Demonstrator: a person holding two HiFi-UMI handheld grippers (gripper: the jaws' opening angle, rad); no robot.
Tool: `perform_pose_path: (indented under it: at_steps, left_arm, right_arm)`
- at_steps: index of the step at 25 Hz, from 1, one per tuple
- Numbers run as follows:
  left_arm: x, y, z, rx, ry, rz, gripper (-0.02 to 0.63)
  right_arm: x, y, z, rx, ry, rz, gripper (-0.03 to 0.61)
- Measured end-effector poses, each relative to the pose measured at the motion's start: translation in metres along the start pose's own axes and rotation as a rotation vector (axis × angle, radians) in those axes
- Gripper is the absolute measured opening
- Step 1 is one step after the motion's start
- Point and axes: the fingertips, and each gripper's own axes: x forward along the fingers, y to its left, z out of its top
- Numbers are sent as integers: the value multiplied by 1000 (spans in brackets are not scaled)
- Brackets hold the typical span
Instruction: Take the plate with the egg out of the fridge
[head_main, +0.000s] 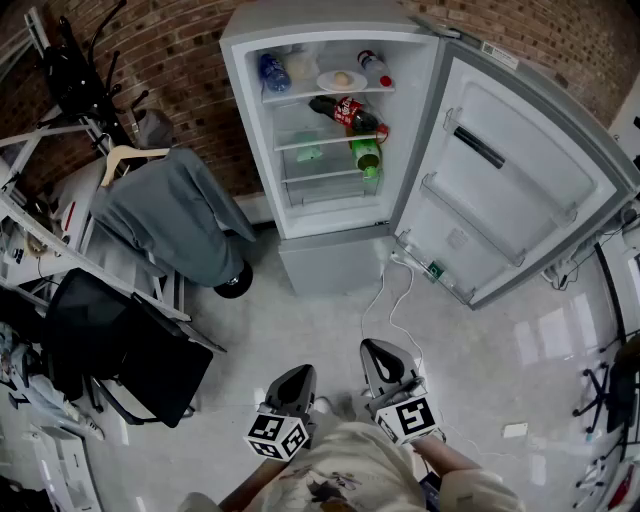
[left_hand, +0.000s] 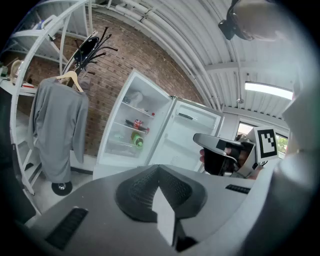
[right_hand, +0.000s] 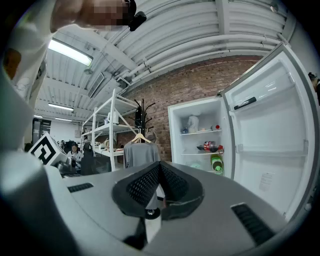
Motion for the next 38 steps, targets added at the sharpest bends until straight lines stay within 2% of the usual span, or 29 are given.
perform_pose_path:
  at_steps: [7,11,19,23,28,32,38]
  left_arm:
    - [22,-48,18,80,-28,-83,9]
    - [27,-62,32,131,-53,-75,9]
    - [46,-80,30,152,-38,-56,9]
    - [55,-88,29,160,-39,-35,9]
    - [77,-92,36,183,-46,8,9]
    - [100,-90,45,205,-71,39,9]
    - [113,-89,41,228,-93,103,9]
  right_arm:
    - [-29,-13,-10,83,-10,-74,5]
    - [-38,-24,-6,100,-38,-78,5]
    - [-46,-45,-7,62,-26,-32,5]
    - [-51,-59,-11,102,-43,-29,6]
    - [-57,-85,0,94,-64,0,6]
    - [-58,-113,-11,107,-34,10,6]
    - [-68,-121,-30,101,9,52,6]
